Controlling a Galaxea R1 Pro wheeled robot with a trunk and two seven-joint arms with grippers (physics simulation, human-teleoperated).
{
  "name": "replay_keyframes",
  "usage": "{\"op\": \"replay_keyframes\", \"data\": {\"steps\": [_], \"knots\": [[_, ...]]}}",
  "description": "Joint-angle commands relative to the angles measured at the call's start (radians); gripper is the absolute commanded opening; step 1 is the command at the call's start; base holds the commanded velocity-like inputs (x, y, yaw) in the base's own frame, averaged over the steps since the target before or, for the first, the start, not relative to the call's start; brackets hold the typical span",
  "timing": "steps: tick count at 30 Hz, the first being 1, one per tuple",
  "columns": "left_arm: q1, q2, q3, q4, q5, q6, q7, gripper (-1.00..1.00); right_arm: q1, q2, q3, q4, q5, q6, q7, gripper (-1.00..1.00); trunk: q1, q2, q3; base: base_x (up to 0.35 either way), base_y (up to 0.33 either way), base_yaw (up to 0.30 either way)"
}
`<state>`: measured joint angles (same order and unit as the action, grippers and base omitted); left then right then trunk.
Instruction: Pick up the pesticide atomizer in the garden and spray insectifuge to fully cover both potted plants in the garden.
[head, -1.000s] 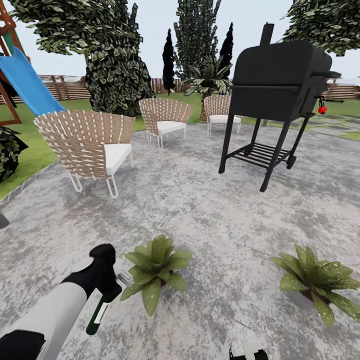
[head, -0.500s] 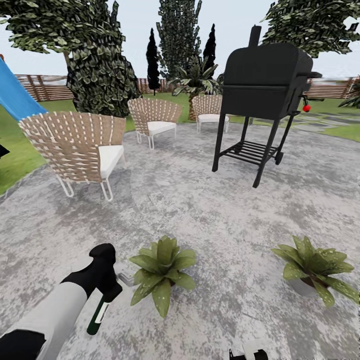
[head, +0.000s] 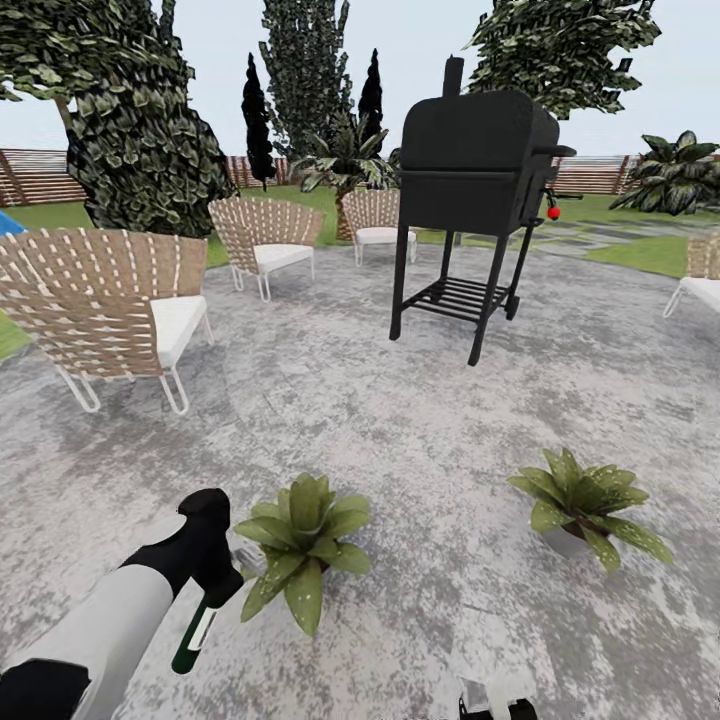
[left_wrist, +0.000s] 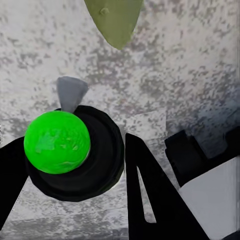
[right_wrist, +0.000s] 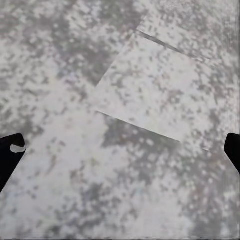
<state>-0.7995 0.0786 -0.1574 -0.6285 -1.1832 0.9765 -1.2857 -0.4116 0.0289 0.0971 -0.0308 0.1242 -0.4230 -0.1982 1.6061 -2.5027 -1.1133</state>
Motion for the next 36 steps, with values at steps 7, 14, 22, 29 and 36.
{"op": "replay_keyframes", "data": {"steps": [7, 14, 22, 29, 36], "knots": [[0.002, -0.001, -0.003, -0.009, -0.007, 0.01, -0.01, -1.0, -0.001, 0.0, 0.009, 0.002, 0.007, 0.0, -0.01, 1.0, 0.0, 0.0, -0.001, 0.14, 0.305, -0.265], [0.002, -0.003, -0.002, -0.01, -0.007, 0.01, -0.011, -1.0, -0.001, -0.004, 0.009, 0.004, 0.01, -0.001, -0.009, 1.0, 0.0, 0.0, -0.003, -0.015, 0.291, -0.17], [0.002, -0.003, 0.002, -0.005, -0.006, 0.01, -0.017, -1.0, -0.001, 0.0, 0.007, 0.0, 0.006, -0.002, -0.013, 1.0, 0.0, 0.0, -0.003, -0.001, 0.255, -0.027], [0.002, -0.003, 0.0, -0.01, -0.007, 0.01, -0.017, -1.0, -0.001, 0.0, 0.007, 0.0, 0.006, -0.002, -0.013, 1.0, 0.0, 0.0, -0.003, 0.001, 0.002, -0.257], [0.002, -0.003, -0.001, -0.012, -0.007, 0.01, -0.017, -1.0, -0.001, 0.0, 0.007, 0.0, 0.006, -0.001, -0.013, 1.0, 0.0, 0.0, -0.003, -0.102, 0.141, -0.265]]}}
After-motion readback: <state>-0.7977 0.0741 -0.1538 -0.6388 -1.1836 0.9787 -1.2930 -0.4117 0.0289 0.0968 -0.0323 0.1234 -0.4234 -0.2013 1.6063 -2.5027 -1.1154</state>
